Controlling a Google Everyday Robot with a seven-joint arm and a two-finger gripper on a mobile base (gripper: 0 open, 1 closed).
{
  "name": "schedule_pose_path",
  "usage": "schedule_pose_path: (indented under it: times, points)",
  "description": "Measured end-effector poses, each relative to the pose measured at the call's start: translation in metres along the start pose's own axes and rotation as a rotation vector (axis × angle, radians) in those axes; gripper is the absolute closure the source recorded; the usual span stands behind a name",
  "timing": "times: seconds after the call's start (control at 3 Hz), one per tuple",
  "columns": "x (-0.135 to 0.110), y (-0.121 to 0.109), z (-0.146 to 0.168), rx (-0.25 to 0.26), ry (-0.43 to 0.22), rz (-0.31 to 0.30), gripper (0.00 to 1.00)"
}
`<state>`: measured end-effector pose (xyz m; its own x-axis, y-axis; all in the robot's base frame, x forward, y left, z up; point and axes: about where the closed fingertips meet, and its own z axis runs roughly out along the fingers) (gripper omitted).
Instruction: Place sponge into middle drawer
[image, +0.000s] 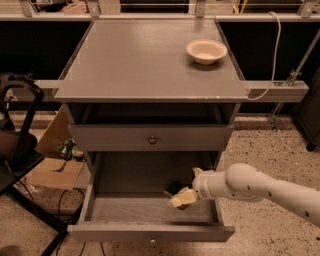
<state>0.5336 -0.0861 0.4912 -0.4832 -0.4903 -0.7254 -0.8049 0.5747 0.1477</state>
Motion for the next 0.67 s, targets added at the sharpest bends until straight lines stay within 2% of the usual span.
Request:
schedule_pose_path:
  times: [0.33,0.67]
  points:
    - [-0.034,0.008,-0.044,-0.043,0.001,-0.032,0.0]
    - [-0.067,0.022,-0.103,-0.071,0.001,-0.09,0.0]
